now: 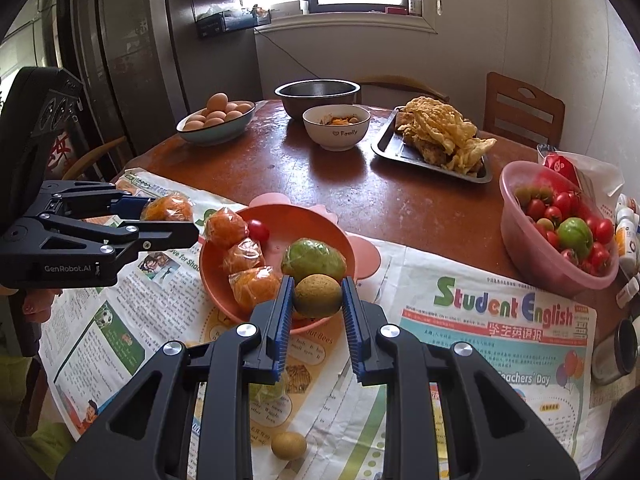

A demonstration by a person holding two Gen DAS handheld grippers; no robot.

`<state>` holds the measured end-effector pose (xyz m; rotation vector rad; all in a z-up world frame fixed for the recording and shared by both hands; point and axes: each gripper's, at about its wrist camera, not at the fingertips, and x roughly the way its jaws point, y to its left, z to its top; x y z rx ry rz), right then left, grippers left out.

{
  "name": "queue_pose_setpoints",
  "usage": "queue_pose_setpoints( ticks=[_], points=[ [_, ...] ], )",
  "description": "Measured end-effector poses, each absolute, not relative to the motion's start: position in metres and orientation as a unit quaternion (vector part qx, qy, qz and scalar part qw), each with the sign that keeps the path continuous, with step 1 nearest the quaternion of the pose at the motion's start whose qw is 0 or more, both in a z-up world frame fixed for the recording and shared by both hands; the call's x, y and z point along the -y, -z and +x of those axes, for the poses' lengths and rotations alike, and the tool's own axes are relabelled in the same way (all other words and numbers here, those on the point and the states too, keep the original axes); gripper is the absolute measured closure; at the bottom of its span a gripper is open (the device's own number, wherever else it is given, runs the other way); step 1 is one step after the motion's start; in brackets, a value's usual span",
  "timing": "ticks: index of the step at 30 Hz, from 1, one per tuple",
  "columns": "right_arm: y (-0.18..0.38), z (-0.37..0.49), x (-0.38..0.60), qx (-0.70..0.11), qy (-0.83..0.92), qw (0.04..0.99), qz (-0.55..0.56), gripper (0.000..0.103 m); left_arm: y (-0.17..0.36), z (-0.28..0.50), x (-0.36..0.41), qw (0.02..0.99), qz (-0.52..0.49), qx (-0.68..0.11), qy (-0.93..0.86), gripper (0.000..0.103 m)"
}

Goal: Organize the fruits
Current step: 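Carry the wrapped mandarin and tan fruit with both tools over the bowl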

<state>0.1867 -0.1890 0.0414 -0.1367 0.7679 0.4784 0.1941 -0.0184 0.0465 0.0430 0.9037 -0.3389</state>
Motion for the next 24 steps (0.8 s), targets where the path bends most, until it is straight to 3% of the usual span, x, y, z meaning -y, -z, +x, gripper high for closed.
queue_pose_setpoints(
  ticks=[24],
  points=[
    [-0.012,0.219,0.185,-0.398,-0.252,0.88,-0.061,0.08,-0.017,0.276,0.058,0.859,0.035,-0.478,0.181,0.068]
  ],
)
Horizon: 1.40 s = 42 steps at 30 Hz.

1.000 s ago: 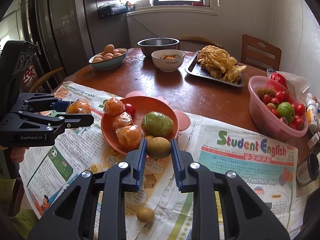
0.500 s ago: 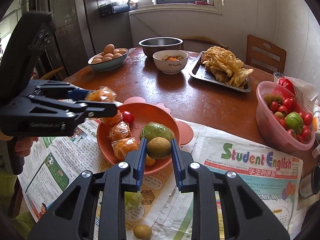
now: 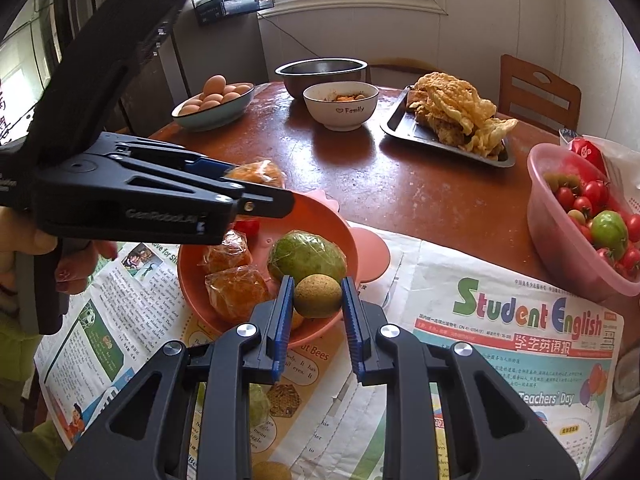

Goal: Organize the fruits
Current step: 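Carry the wrapped mandarin and tan fruit with both tools over the bowl, then open both tools to drop the mandarin and tan fruit into the bowl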

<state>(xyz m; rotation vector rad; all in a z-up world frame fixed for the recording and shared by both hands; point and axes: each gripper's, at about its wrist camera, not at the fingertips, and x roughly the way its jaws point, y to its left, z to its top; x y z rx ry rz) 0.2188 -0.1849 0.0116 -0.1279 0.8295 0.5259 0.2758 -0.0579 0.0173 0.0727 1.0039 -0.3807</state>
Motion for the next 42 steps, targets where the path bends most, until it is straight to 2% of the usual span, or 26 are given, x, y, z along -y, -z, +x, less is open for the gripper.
queue_pose_setpoints(
  ticks=[30,33,36,42],
  points=[
    [0.005,0.228,0.177,-0.415,-0.258,0.87,-0.06,0.079,0.006,0.289,0.055,0.848,0.018,-0.5,0.175,0.068],
    [0.004,0.228,0.179,-0.414,-0.258,0.871,-0.057,0.077,0.006,0.289,0.055,0.848,0.018,-0.5,0.176,0.068],
    [0.003,0.226,0.179,-0.412,-0.257,0.872,-0.058,0.07,0.006,0.29,0.055,0.848,0.016,-0.5,0.176,0.068],
    [0.0,0.222,0.182,-0.409,-0.257,0.874,-0.055,0.068,0.003,0.288,0.054,0.848,0.015,-0.498,0.179,0.068]
  ],
)
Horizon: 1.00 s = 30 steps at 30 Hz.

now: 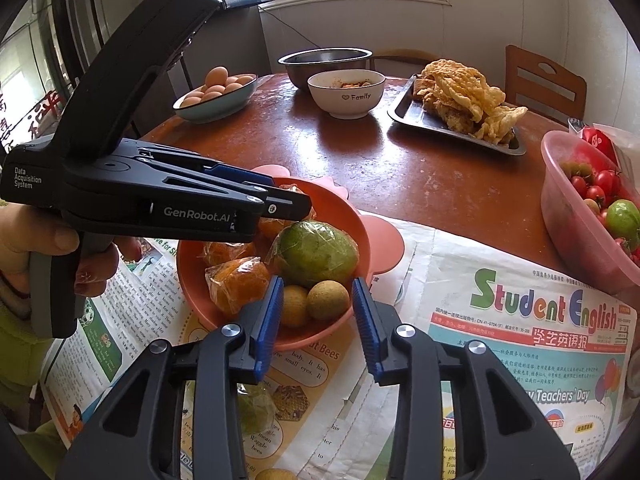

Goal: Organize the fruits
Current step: 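Open both tools to drop the mandarin and tan fruit into the bowl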

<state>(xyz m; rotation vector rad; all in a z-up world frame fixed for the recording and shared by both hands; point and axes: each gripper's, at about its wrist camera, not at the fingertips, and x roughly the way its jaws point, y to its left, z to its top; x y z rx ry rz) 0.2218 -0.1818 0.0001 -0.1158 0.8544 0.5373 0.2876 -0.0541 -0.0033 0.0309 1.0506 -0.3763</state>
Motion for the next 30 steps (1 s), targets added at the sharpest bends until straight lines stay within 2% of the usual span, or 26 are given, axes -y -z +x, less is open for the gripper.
queue_pose_setpoints(
  ticks=[15,30],
  points=[
    [-0.01,0.216,0.188,-0.404,-0.246,0.879,-0.054,0.053,-0.011,0.28,0.057,0.854,0.015,-0.486,0.185,0.068],
    [-0.025,0.206,0.189,-0.39,-0.239,0.887,-0.054,0.039,-0.033,0.266,0.05,0.866,0.012,-0.466,0.179,0.05]
  ],
)
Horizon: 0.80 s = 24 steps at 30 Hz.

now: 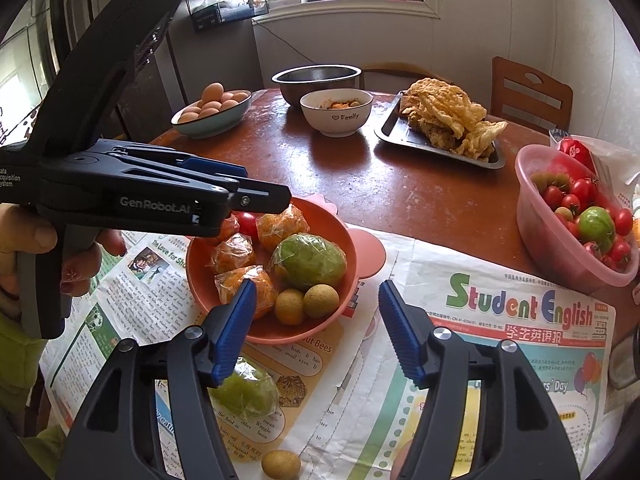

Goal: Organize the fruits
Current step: 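Open both tools to drop the mandarin and tan fruit into the bowl, then withdraw both open tools from the bowl toward the remaining fruits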

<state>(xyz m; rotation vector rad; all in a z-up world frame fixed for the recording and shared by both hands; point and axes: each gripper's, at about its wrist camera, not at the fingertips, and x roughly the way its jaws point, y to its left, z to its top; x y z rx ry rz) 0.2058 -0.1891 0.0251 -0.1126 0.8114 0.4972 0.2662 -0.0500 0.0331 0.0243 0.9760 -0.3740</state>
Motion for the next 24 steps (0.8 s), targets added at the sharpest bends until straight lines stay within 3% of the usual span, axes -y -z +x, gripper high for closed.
queue_pose_setpoints(
  ticks=[17,24],
  points=[
    [-0.051,0.175,0.209,-0.364,-0.204,0.908,-0.041,0.013,-0.064,0.225,0.041,0.889,0.014,-0.429,0.161,0.023],
    [-0.062,0.159,0.217,-0.349,-0.194,0.916,-0.039,0.011,-0.077,0.202,0.037,0.897,0.018,-0.414,0.154,0.014]
  ],
)
